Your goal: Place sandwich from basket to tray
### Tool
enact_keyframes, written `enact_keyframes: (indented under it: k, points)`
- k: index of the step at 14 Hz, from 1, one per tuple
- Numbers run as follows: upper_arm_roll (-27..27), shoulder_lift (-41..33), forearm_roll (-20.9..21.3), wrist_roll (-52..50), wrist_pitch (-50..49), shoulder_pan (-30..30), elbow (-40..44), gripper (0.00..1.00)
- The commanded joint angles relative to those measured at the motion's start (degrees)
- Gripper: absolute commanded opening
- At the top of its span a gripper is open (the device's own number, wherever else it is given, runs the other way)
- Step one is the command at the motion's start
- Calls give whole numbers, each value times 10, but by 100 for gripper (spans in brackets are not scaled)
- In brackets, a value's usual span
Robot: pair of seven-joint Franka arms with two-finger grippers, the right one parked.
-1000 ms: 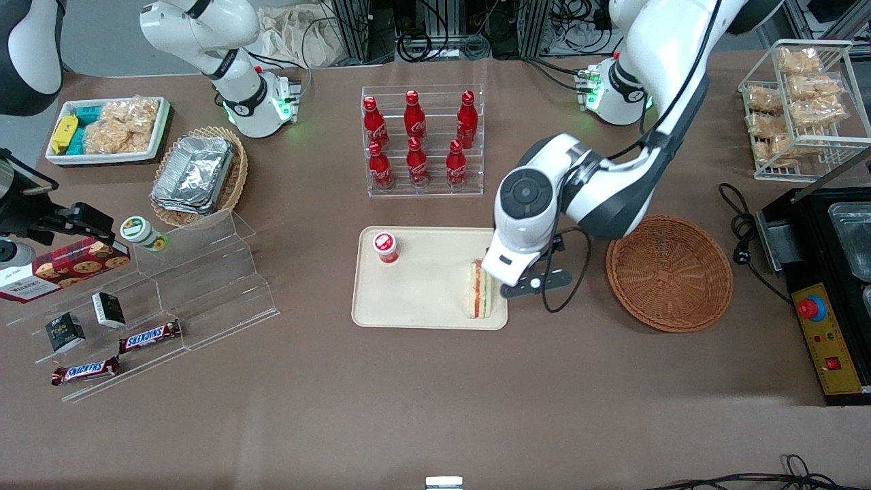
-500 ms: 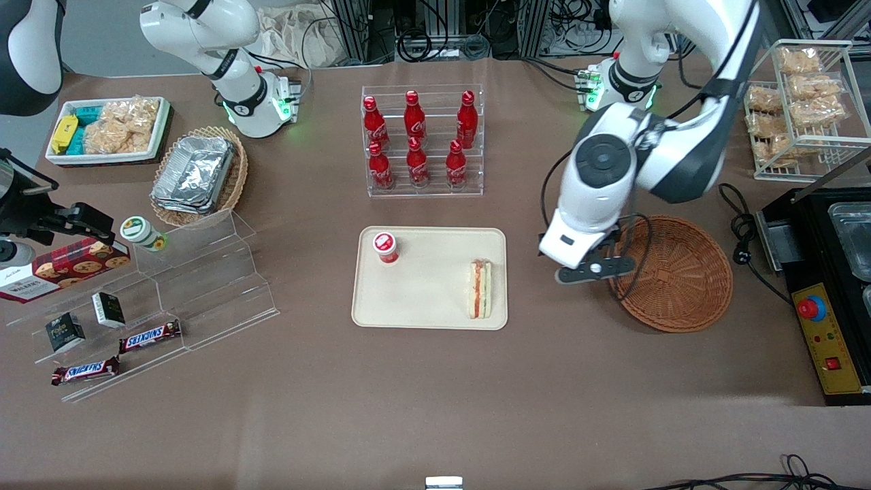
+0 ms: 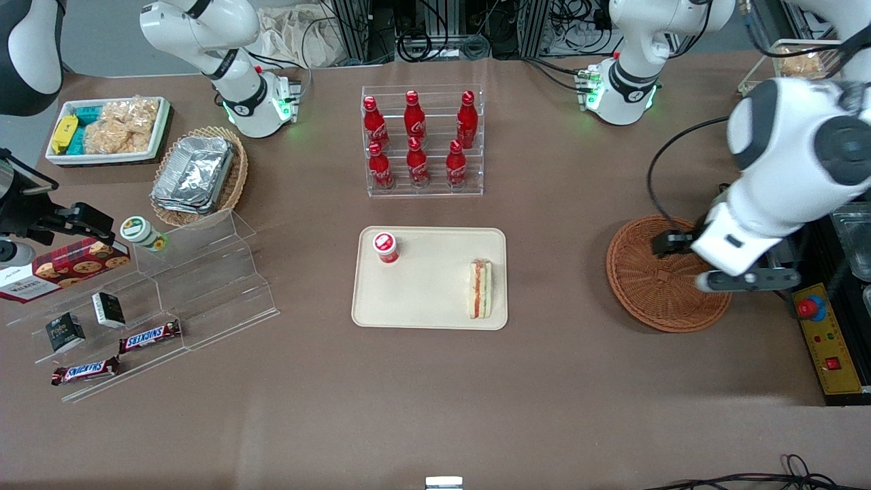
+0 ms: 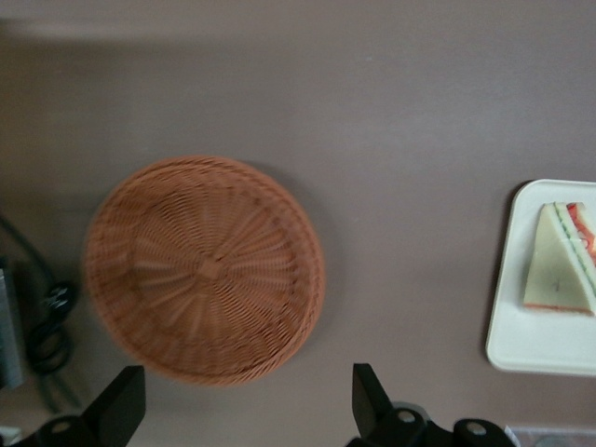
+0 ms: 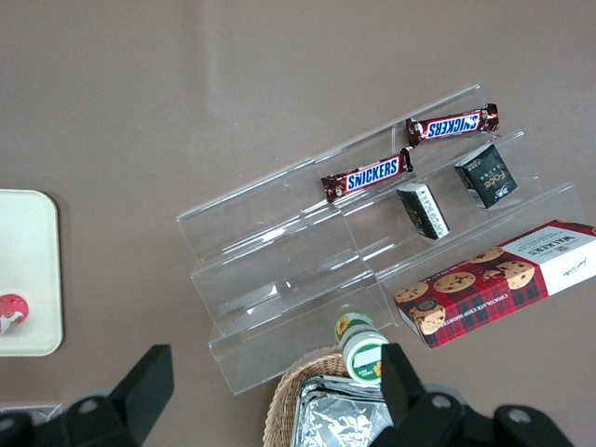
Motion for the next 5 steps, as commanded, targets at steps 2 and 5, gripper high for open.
enact_keyframes:
  k: [2, 5]
  points:
    - [16, 60, -8, 8, -64, -5, 106, 100]
    - [17, 62, -5, 7, -64, -5, 105, 100]
